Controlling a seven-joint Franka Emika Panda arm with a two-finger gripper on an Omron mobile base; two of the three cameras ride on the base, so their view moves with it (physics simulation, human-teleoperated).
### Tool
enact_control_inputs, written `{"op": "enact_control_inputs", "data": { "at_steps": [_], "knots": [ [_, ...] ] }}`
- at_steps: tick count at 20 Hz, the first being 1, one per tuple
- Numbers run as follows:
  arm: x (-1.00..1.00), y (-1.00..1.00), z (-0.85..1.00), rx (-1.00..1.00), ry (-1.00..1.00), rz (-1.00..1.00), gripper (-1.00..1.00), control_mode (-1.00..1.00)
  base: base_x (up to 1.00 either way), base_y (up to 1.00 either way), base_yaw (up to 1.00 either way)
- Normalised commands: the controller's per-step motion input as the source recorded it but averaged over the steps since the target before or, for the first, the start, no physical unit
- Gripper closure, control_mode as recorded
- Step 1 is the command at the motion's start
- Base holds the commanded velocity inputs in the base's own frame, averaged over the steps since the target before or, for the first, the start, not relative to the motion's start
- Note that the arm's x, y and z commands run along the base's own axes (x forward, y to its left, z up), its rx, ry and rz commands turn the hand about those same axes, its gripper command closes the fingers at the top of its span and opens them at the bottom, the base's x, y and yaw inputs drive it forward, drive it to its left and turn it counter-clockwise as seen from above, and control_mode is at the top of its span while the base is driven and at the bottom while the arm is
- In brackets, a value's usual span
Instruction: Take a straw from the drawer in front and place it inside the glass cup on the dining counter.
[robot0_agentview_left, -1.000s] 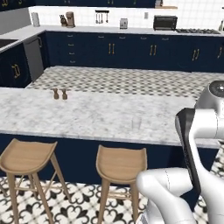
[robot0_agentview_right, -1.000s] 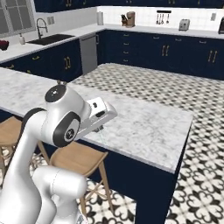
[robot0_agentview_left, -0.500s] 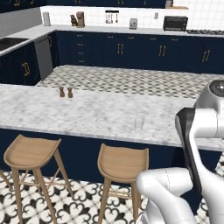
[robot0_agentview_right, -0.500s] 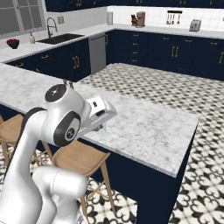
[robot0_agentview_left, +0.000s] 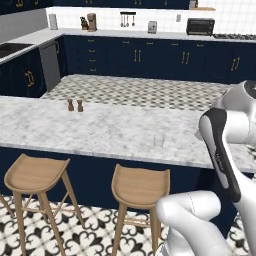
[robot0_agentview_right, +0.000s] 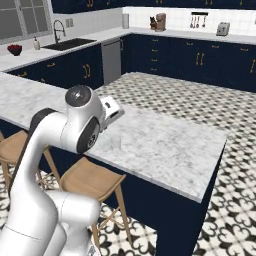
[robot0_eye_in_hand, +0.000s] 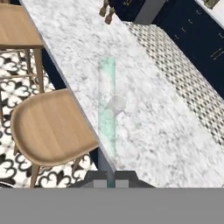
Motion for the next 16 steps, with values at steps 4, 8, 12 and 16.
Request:
{"op": "enact_control_inputs", "data": {
  "at_steps": [4,8,12,16],
  "knots": [
    [0.26,0.45,0.0,0.11,-0.02,0.26,1.0,-1.0,0.0,0.0,0.0],
    [0.25,0.39,0.0,0.11,0.0,0.25,1.0,-1.0,0.0,0.0,0.0],
    [0.31,0.12,-0.04,0.16,-0.04,0.27,1.0,-1.0,0.0,0.0,0.0],
    [0.35,0.5,-0.35,0.18,-0.07,0.23,1.0,-1.0,0.0,0.0,0.0]
  ]
}}
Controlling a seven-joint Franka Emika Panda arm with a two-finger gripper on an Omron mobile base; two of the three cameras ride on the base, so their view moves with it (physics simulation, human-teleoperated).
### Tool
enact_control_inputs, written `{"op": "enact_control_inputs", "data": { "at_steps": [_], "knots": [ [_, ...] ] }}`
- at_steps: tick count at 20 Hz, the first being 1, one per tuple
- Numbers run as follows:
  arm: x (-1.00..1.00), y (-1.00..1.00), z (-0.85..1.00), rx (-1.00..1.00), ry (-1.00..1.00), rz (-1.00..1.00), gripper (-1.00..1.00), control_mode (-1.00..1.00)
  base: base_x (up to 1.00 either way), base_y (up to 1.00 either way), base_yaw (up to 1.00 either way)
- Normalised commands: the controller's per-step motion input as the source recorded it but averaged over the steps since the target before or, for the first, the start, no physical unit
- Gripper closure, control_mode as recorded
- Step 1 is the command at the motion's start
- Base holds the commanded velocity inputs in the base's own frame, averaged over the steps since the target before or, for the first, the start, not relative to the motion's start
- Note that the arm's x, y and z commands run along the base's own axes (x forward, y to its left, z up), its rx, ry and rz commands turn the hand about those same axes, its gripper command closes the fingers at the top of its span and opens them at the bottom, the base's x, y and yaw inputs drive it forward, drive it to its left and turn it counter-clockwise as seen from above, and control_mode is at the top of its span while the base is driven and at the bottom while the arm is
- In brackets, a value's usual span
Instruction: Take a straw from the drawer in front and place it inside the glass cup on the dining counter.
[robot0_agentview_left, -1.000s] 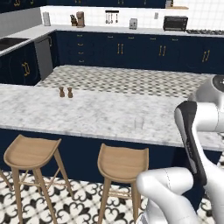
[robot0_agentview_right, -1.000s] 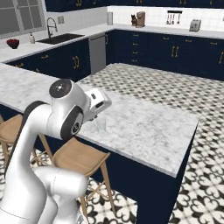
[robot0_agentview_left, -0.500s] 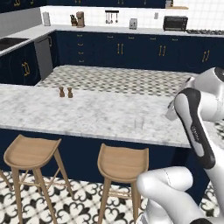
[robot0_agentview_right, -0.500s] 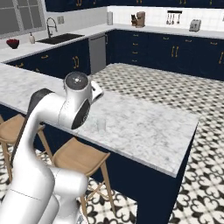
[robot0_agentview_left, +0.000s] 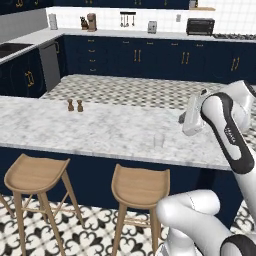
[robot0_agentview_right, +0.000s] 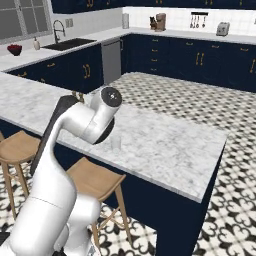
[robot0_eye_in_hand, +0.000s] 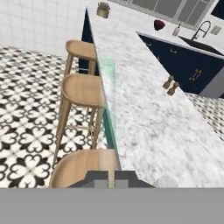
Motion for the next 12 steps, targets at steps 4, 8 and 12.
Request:
{"op": "enact_control_inputs", "data": {
  "at_steps": [4,8,12],
  "knots": [
    [0.4,0.41,-0.32,0.2,0.0,0.23,1.0,-1.0,0.0,0.0,0.0],
    [0.55,0.18,-0.26,0.28,0.0,0.2,1.0,-1.0,0.0,0.0,0.0],
    [0.74,0.0,-0.12,0.29,0.0,0.18,1.0,-1.0,0.0,0.0,0.0]
  ]
}}
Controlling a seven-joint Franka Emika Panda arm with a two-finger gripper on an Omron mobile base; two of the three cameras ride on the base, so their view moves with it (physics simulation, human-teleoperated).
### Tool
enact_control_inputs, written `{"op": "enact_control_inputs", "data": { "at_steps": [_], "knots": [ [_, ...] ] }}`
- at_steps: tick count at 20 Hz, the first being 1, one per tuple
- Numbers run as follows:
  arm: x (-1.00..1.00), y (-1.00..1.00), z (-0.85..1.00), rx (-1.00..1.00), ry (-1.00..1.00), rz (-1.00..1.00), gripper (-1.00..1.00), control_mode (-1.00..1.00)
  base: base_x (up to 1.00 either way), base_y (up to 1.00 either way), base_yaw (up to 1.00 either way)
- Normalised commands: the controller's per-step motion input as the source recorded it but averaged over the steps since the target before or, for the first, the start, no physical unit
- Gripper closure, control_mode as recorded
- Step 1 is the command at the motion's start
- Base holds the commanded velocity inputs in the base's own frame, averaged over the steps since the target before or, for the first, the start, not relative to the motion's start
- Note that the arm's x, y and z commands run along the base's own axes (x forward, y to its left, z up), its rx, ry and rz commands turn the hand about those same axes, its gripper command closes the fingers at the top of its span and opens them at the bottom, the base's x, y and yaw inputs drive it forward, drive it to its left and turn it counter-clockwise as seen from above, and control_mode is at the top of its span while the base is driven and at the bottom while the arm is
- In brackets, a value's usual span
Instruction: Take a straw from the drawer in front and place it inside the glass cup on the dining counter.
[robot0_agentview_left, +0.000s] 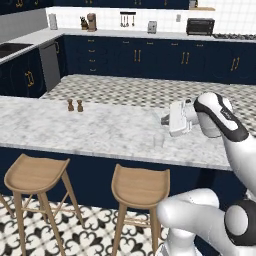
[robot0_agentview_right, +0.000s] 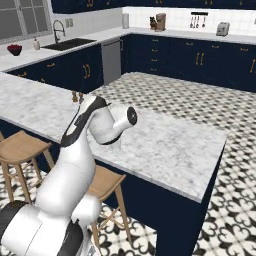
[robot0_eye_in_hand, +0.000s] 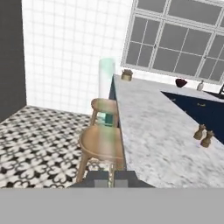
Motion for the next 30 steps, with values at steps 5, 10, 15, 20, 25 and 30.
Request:
{"op": "enact_control_inputs", "data": {
  "at_steps": [5,10,15,20,25,30],
  "knots": [
    [0.68,-0.07,-0.11,0.24,0.0,0.21,1.0,-1.0,0.0,0.0,0.0],
    [0.54,-0.2,-0.13,0.23,0.0,0.2,1.0,-1.0,0.0,0.0,0.0],
    [0.44,-0.25,-0.15,0.21,0.0,0.19,1.0,-1.0,0.0,0.0,0.0],
    [0.3,-0.32,-0.27,0.12,0.0,0.13,1.0,-1.0,0.0,0.0,0.0],
    [0.14,-0.2,-0.21,0.01,0.0,0.0,1.0,-1.0,0.0,0.0,0.0],
    [0.1,-0.01,-0.16,-0.01,-0.03,-0.03,1.0,-1.0,0.0,0.0,0.0]
  ]
}}
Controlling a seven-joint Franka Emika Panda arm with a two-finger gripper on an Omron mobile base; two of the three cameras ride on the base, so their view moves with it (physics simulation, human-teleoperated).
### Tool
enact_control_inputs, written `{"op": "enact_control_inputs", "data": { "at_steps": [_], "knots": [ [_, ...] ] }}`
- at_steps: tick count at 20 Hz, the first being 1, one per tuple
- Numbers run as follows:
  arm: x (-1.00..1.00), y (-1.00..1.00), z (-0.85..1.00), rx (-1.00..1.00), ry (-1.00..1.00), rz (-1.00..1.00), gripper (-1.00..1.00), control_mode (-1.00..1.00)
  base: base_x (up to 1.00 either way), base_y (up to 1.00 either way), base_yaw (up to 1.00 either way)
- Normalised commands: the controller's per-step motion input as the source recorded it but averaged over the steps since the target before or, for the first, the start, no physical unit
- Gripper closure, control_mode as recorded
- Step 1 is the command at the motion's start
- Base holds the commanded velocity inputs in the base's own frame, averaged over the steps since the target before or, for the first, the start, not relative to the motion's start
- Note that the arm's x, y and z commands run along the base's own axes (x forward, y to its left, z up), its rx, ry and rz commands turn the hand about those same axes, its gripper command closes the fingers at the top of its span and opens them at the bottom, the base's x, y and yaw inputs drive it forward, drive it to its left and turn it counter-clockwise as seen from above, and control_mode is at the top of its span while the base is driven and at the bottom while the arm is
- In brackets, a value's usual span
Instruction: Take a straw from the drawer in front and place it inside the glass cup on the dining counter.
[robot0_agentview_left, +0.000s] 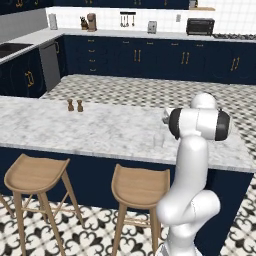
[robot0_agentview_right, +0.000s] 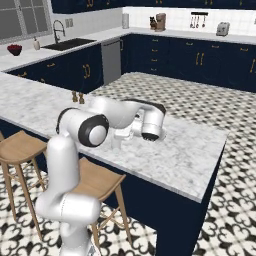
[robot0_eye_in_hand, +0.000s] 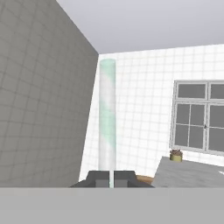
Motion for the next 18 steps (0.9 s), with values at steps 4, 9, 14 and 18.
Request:
{"op": "enact_control_inputs", "data": {
  "at_steps": [4,9,14,18],
  "knots": [
    [0.01,0.0,-0.19,-0.01,-0.03,-0.03,1.0,-1.0,0.0,0.0,0.0],
    [0.13,0.0,-0.04,-0.02,0.0,-0.03,1.0,-1.0,0.0,0.0,0.0],
    [0.16,0.0,-0.13,-0.04,-0.01,-0.04,1.0,-1.0,0.0,0.0,0.0],
    [0.15,0.0,-0.16,-0.03,-0.01,-0.01,1.0,-1.0,0.0,0.0,0.0]
  ]
}}
